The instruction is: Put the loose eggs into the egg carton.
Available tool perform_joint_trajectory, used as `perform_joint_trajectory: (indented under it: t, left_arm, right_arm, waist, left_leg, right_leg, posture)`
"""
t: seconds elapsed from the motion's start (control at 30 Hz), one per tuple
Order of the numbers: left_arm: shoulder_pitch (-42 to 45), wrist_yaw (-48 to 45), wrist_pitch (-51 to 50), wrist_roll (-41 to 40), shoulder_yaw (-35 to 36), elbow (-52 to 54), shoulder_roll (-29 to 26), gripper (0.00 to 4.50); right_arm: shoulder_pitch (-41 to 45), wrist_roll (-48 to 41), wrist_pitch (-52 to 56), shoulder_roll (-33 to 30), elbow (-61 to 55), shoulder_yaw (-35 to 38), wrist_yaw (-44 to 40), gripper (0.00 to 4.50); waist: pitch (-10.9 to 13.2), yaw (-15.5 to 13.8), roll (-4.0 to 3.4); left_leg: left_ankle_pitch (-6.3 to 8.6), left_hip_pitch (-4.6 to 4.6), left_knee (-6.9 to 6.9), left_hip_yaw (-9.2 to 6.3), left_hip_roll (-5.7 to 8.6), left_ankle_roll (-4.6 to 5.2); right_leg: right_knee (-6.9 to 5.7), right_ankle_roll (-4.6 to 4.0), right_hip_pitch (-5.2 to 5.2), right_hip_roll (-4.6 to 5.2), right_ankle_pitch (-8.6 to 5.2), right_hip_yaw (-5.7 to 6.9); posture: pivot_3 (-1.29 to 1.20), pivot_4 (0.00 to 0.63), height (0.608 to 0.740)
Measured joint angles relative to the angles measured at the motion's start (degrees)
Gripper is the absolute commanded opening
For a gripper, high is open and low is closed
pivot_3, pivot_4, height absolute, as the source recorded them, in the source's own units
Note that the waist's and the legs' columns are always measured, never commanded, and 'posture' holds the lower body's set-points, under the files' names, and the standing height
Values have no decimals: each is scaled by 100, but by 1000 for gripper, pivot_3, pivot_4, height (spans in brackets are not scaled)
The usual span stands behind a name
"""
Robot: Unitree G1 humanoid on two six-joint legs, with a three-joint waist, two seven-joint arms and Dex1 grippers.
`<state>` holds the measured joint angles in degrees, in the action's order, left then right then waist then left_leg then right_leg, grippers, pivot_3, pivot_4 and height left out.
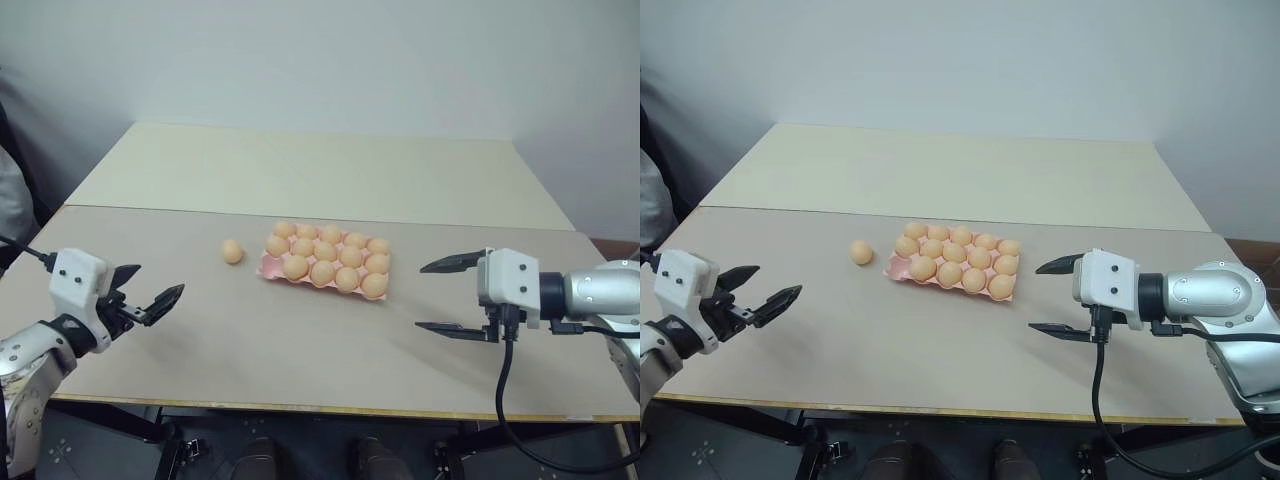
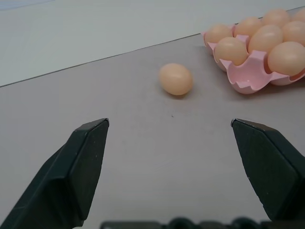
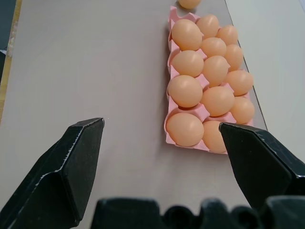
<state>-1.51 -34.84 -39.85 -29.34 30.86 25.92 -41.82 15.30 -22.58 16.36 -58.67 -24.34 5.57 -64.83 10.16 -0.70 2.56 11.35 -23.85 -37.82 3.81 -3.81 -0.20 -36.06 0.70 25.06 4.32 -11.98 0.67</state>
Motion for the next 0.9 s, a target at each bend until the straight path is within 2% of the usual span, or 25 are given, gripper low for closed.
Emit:
perform_joint_trajectory:
  t: [0.17,0.27,0.47,0.9]
  left_arm:
    - [774,212,170,186,-542,-529,157,4477]
    - [1549,452,470,495,-1101,-1283,462,4477]
    - [2867,649,1201,1099,-1892,-3017,1072,4477]
    - [4092,575,2482,1872,-2530,-5666,1569,4477]
  right_arm:
    - [-60,0,4,3,-81,23,91,4500]
    - [-76,-4,21,6,-169,38,151,4500]
    - [-214,-13,79,0,-347,158,260,4500]
    - [-876,-108,521,-37,-916,795,475,4500]
  waist:
    - [0,-50,-1]
    - [-3,-60,3]
    - [-4,-53,6]
    - [-4,6,7]
  left_leg:
    - [-1,1,-1,0,3,1]
    - [-1,0,-1,0,4,1]
    - [-1,-6,-1,0,7,2]
    - [-1,-6,-3,-2,7,2]
  right_leg:
    - [-1,1,-4,0,1,2]
    - [1,31,-7,-2,21,-1]
    - [3,36,-5,-3,26,-1]
    - [1,39,-6,-4,27,0]
  posture:
    - [0,150,740]
    - [0,150,740]
    - [0,150,740]
    - [0,150,740]
